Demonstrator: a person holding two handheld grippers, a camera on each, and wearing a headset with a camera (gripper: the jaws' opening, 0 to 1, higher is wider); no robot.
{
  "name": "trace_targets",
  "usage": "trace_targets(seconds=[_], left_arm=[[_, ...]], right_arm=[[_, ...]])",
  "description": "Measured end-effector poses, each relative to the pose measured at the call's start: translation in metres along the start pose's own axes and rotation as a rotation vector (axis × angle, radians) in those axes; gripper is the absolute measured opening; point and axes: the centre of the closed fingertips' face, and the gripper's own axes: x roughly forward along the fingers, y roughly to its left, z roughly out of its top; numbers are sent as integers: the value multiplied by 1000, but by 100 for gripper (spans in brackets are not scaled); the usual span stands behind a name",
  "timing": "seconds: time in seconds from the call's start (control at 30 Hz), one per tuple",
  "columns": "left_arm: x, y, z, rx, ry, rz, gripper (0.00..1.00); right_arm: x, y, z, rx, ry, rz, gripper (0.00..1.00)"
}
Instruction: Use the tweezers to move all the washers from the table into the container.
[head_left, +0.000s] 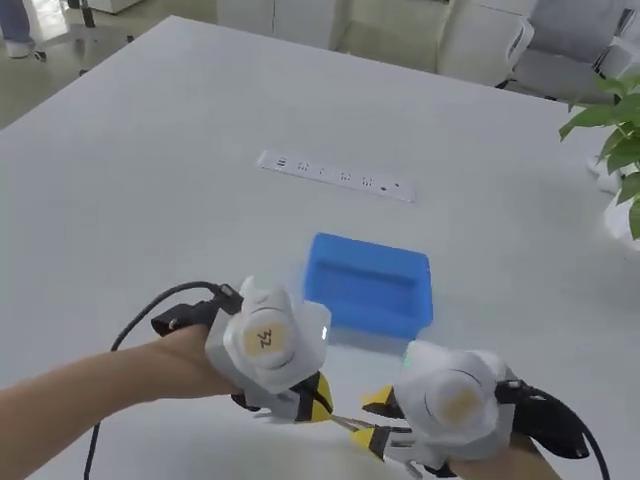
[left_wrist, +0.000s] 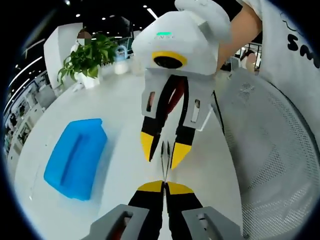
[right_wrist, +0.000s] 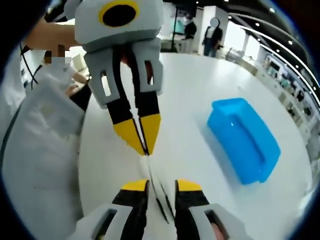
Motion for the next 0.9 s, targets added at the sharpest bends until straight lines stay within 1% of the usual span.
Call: trace_targets(seconds=[0.07, 0.1, 0.13, 0.17, 0.2, 0.23, 0.27, 0.33, 0.37, 0.4, 0.43, 0.47, 0.53, 0.57, 0.6, 0.63, 0.7, 0.8, 0.83, 0.87, 0.9], left_arm=[[3, -1, -3, -5, 9, -2, 0], [5, -1, -5, -8, 16, -1, 0], [7, -1, -8, -9, 28, -2, 0], [8, -1, -10, -7, 40, 1, 0], [10, -1, -13, -3, 54, 4, 0], [10, -1, -15, 0, 60, 3, 0], [11, -2, -16, -6, 63, 1, 0], [11, -2, -17, -8, 70, 2, 0], [12, -1, -19, -4, 78, 5, 0], [12, 0, -20, -4, 87, 6, 0], [13, 0, -21, -5, 90, 7, 0], [13, 1, -21, -6, 93, 9, 0], [13, 2, -23, -8, 102, 14, 0], [13, 3, -24, -12, 112, 17, 0], [13, 3, -23, -14, 106, 19, 0], [13, 4, -23, -20, 108, 23, 0], [13, 4, -23, -23, 113, 26, 0], [13, 3, -22, -25, 125, 30, 0], [14, 4, -22, -34, 129, 38, 0], [13, 4, -23, -71, 137, 51, 0], [13, 4, -23, -97, 140, 57, 0]], right_arm=[[-6, -2, 1, 29, -17, -33, 22], [-10, 0, 1, 65, -25, -37, 24], [-14, 2, 1, 76, -33, -40, 26], [-20, 0, 0, 86, -34, -72, 29], [-25, 0, -1, 91, -37, -92, 29], [-29, 1, 0, 101, -52, -95, 29], [-35, 2, 0, 132, -67, -111, 30], [-46, -1, -6, 141, -61, -160, 33], [-50, -1, -9, 150, -56, -172, 33], [-58, -3, -10, 193, -78, -203, 34], [-63, -2, -8, 223, -100, -211, 35], [-71, 1, -6, 270, -130, -209, 36], [-83, 0, -5, 314, -159, -241, 38], [-92, -1, -3, 346, -190, -261, 40], [-97, -1, -3, 366, -203, -270, 41], [-105, -2, -2, 393, -228, -294, 42], [-118, -4, -3, 430, -261, -325, 45], [-131, -6, -7, 471, -286, -373, 53], [-134, -6, -8, 483, -294, -378, 54], [-138, -5, -9, 500, -311, -384, 55], [-141, -5, -10, 514, -321, -391, 55]])
